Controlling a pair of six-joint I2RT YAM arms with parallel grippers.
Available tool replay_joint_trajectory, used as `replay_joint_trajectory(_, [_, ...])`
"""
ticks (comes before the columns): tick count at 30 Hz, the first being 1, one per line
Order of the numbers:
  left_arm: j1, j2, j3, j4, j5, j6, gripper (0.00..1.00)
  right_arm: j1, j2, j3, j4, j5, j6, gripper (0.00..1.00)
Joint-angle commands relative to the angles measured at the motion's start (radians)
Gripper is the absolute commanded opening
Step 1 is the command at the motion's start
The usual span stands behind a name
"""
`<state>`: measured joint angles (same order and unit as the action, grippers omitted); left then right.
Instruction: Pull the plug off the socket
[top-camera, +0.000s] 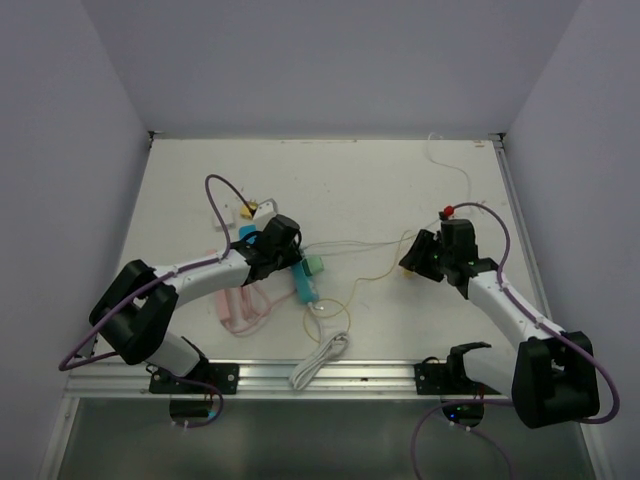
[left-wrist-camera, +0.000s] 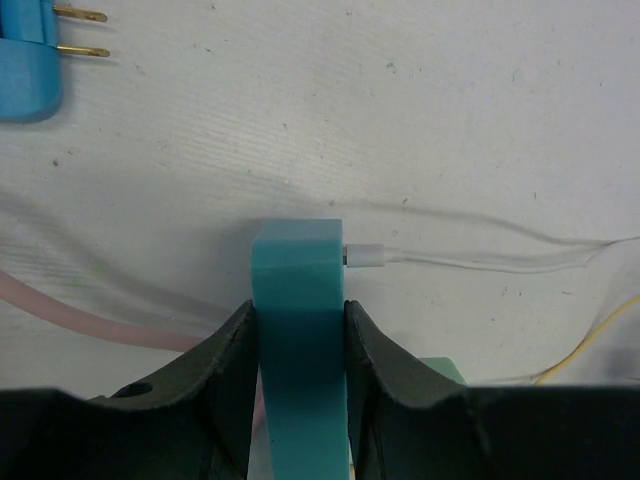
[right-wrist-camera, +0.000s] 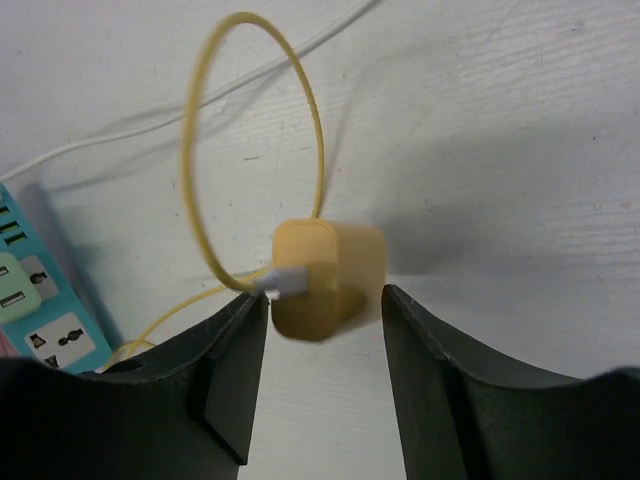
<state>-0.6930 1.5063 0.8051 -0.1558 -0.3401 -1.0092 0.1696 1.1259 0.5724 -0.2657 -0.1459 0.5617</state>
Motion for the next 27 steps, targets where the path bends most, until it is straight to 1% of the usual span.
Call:
replay_joint_trajectory(1, [0.003,-0.034,-0.003,0.048,0.015,-0.009,0.00,0.001,-0.006,-0.008,0.005,-0.038,0.000,0.54])
replay_joint_trajectory(3, [0.003,-0.026,-0.001,0.074,0.030,-0.011,0.00,0.001,-0.015,-0.012,0.005,-0.082,-0.006,0.57])
replay_joint_trajectory(4, [0.003,-0.015,-0.001,0.082,0.033,-0.011,0.00,0.001,-0.021,-0.014,0.003,-0.096,-0.005,0.62])
replay_joint_trajectory(7, [0.003,0.002,-0.001,0.099,0.044,-0.014,0.00,0.001,-0.067,-0.009,-0.026,-0.126,-0.006,0.70])
replay_joint_trajectory(11, [0.004,0.005,-0.009,0.110,0.055,-0.015,0.00,0.001,-0.143,0.018,-0.078,-0.112,-0.029,0.74])
replay_joint_trajectory(13, [0.003,0.000,-0.017,0.113,0.055,-0.016,0.00,0.002,-0.178,0.029,-0.063,-0.156,-0.029,0.74])
replay_joint_trajectory(16, [0.003,-0.006,-0.035,0.121,0.055,-0.022,0.00,0.024,-0.195,0.023,0.025,-0.234,0.012,0.74])
replay_joint_trajectory(17, [0.003,-0.009,-0.037,0.122,0.055,-0.022,0.00,0.039,-0.192,0.023,0.046,-0.238,0.038,0.73])
replay_joint_trajectory(18, [0.004,-0.008,-0.038,0.124,0.056,-0.022,0.00,0.057,-0.186,0.026,0.084,-0.233,0.047,0.73])
replay_joint_trajectory(22, [0.003,-0.018,-0.049,0.124,0.058,-0.025,0.00,0.209,-0.117,0.050,0.173,-0.185,0.090,0.73])
replay_joint_trajectory(23, [0.003,-0.021,-0.050,0.125,0.058,-0.025,0.00,0.228,-0.074,0.052,0.231,-0.188,0.125,0.73])
replay_joint_trajectory(25, [0.003,-0.027,-0.060,0.131,0.058,-0.026,0.00,0.269,-0.035,0.052,0.296,-0.187,0.171,0.73])
replay_joint_trajectory(27, [0.003,-0.031,-0.063,0.133,0.059,-0.028,0.00,0.306,0.023,0.064,0.341,-0.150,0.193,0.73])
